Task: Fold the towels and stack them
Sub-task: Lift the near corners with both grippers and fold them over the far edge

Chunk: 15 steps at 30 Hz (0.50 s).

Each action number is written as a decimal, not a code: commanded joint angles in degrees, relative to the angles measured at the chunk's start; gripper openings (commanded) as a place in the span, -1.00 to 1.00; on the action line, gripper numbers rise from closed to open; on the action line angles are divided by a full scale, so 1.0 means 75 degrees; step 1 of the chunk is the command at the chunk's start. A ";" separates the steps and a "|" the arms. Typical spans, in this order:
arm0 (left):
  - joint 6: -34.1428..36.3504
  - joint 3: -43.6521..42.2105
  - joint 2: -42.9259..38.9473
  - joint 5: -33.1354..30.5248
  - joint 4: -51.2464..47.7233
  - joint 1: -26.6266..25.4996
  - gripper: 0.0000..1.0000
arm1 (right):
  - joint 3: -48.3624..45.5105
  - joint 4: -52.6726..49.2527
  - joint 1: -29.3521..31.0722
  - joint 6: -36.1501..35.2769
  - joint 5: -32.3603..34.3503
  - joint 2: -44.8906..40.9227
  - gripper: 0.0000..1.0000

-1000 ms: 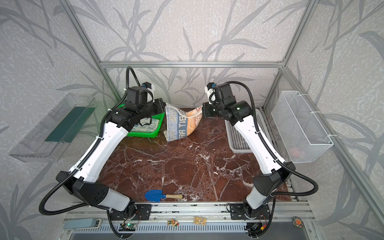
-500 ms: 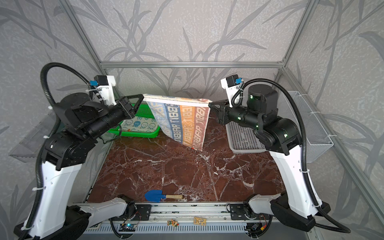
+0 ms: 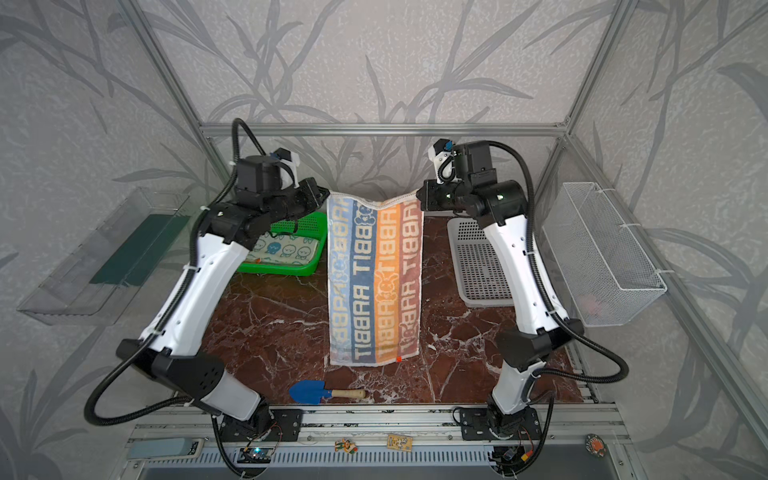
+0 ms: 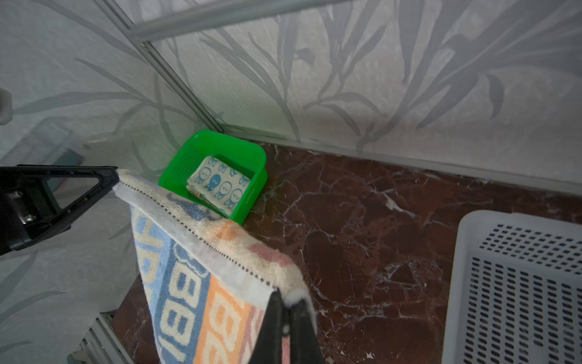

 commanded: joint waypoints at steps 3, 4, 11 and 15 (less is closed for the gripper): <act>0.0025 0.0164 0.1370 0.0554 0.0336 0.0286 -1.00 | 0.0009 -0.0112 -0.0269 0.0073 -0.0311 0.1302 -1.00; 0.0034 0.0224 0.1695 0.0602 0.0372 0.0340 -1.00 | 0.0111 -0.0090 -0.0334 0.0119 -0.0568 0.1642 -1.00; 0.0255 0.0475 0.3043 0.0923 0.0327 0.0513 -1.00 | 0.1746 -0.1059 -0.0451 0.0056 -0.1221 0.3758 -1.00; 0.0441 -0.0004 0.3084 0.1010 0.0214 0.0558 -1.00 | 0.0657 -0.0585 -0.0359 0.0032 -0.1273 0.3623 -1.00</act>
